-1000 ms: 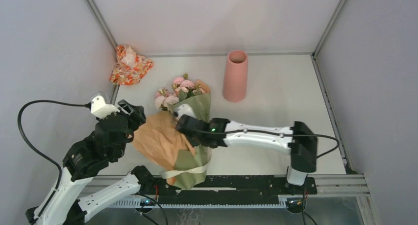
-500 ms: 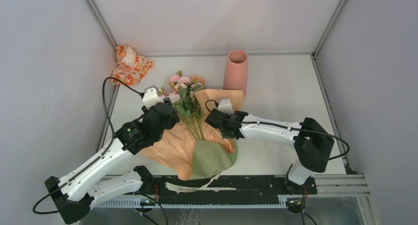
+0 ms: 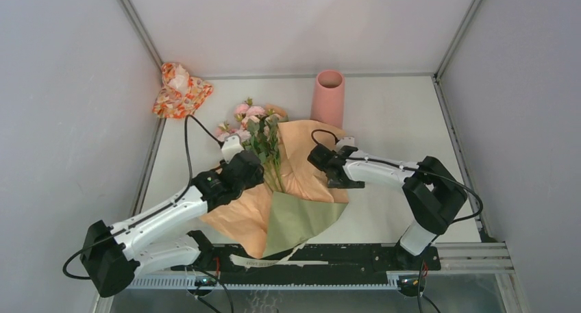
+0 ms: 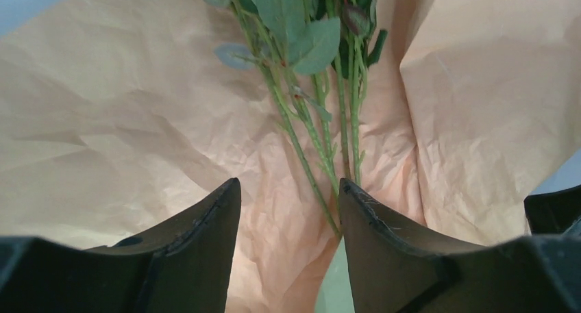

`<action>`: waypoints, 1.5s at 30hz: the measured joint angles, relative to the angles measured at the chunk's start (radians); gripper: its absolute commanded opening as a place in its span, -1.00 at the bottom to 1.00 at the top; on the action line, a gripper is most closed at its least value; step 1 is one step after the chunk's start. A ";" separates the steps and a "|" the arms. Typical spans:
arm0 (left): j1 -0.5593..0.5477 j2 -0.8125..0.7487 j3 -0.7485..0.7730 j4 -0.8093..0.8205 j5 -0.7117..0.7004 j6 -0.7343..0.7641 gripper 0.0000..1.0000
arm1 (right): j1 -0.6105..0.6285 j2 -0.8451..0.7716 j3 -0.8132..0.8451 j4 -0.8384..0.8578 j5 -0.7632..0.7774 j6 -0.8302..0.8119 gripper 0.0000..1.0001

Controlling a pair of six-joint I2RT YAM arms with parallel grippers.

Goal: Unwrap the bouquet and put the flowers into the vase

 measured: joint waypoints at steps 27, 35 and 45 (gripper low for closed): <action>-0.031 0.336 -0.146 0.388 0.588 0.084 -0.67 | 0.043 -0.539 -0.031 0.084 -0.005 -0.066 0.66; -0.179 0.211 -0.162 0.393 0.710 0.130 -0.72 | 0.044 -0.535 -0.031 0.114 -0.033 -0.097 0.66; -0.438 0.144 -0.158 0.424 0.821 0.159 -0.58 | 0.044 -0.387 0.086 0.212 -0.218 -0.193 0.64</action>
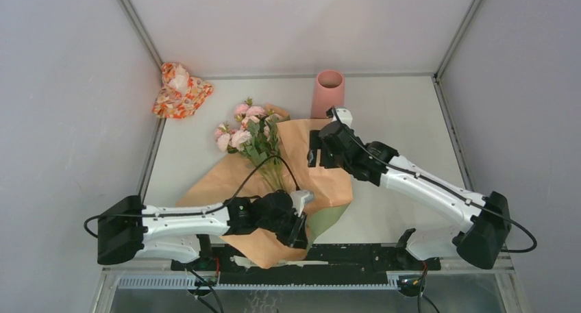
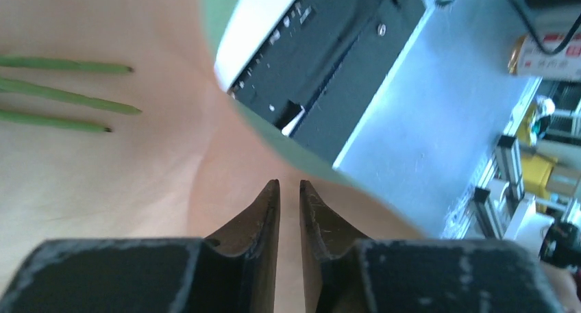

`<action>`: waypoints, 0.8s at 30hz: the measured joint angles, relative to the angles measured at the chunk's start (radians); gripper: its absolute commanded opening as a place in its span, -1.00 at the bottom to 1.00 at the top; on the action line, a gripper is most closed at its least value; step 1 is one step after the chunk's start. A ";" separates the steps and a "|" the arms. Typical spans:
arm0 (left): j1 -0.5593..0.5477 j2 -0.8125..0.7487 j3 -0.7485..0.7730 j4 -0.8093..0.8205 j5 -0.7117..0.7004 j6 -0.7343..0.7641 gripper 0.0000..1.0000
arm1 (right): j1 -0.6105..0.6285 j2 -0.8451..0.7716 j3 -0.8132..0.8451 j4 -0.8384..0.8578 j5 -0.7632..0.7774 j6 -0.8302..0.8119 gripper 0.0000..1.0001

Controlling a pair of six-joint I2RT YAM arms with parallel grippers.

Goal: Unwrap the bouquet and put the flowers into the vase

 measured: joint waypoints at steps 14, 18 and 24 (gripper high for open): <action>-0.161 0.042 0.007 0.022 -0.019 0.011 -0.54 | -0.043 0.346 0.213 0.107 -0.368 -0.082 0.15; -0.187 0.026 0.031 0.015 -0.058 0.019 -0.55 | -0.045 0.462 0.311 0.122 -0.462 -0.097 0.01; -0.216 0.005 0.049 0.012 -0.103 0.024 -0.54 | -0.048 0.574 0.268 0.137 -0.489 -0.089 0.02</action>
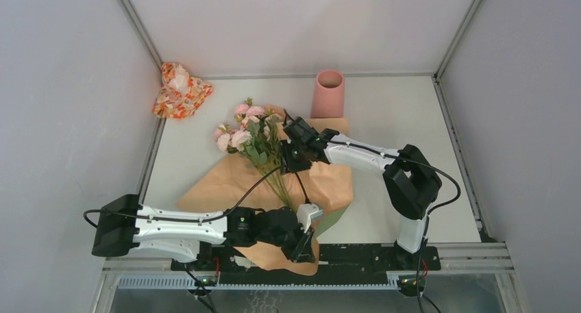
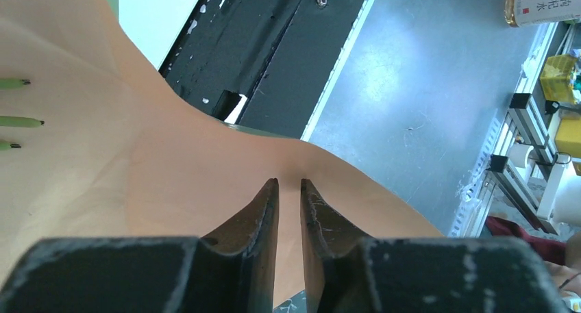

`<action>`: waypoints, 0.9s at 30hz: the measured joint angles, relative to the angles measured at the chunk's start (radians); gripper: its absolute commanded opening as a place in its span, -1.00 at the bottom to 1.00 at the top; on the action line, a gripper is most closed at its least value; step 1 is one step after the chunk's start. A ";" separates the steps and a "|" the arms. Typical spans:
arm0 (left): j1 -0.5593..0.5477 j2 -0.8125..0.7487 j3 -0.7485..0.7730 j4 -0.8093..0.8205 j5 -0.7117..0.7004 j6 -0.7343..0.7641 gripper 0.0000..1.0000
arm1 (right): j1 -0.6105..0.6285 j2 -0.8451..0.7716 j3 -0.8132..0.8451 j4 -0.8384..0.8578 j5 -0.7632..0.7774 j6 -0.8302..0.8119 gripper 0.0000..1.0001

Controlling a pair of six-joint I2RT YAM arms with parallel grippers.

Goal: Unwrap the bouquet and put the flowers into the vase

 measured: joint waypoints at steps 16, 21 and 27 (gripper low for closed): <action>-0.010 -0.034 0.000 -0.027 -0.093 0.000 -0.53 | -0.026 -0.015 -0.217 -0.005 0.192 0.017 0.10; -0.013 -0.155 0.056 -0.240 -0.353 -0.026 -0.33 | -0.026 -0.064 -0.223 -0.005 0.198 0.009 0.24; -0.012 -0.375 0.350 -0.585 -0.869 -0.162 0.11 | -0.026 -0.163 -0.139 -0.021 0.189 -0.014 0.26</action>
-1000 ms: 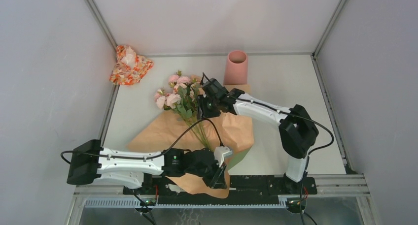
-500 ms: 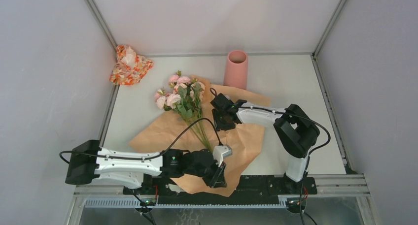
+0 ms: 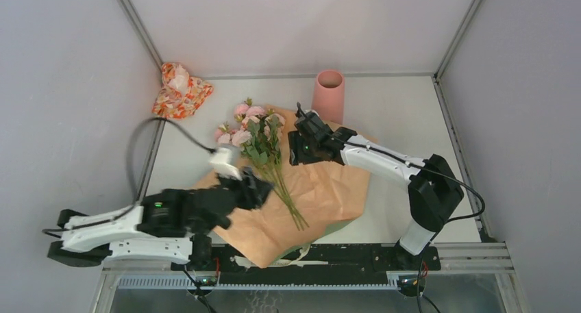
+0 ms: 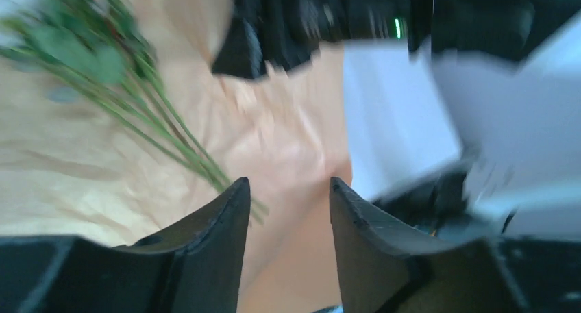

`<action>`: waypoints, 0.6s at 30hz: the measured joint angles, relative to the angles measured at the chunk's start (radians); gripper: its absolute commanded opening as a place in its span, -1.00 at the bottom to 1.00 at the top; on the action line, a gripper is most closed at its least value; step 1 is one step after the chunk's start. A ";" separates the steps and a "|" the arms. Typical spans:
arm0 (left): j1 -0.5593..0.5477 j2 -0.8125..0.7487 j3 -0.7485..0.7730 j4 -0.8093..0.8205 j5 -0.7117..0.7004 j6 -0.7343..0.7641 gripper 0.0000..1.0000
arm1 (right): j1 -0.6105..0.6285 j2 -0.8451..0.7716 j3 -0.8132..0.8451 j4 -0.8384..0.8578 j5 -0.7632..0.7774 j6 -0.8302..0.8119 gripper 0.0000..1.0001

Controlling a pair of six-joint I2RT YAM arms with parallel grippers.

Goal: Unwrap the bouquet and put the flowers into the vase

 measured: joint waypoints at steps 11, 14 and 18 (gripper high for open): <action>0.005 -0.406 0.098 -0.339 -0.489 -0.232 0.21 | 0.065 0.262 0.475 -0.084 -0.007 -0.097 -0.30; 0.005 -0.465 0.062 -0.386 -0.502 -0.261 0.21 | 0.089 0.319 0.472 -0.111 -0.010 -0.103 -0.29; 0.005 -0.467 0.036 -0.432 -0.504 -0.288 0.22 | 0.137 0.284 0.300 -0.111 0.011 -0.101 -0.28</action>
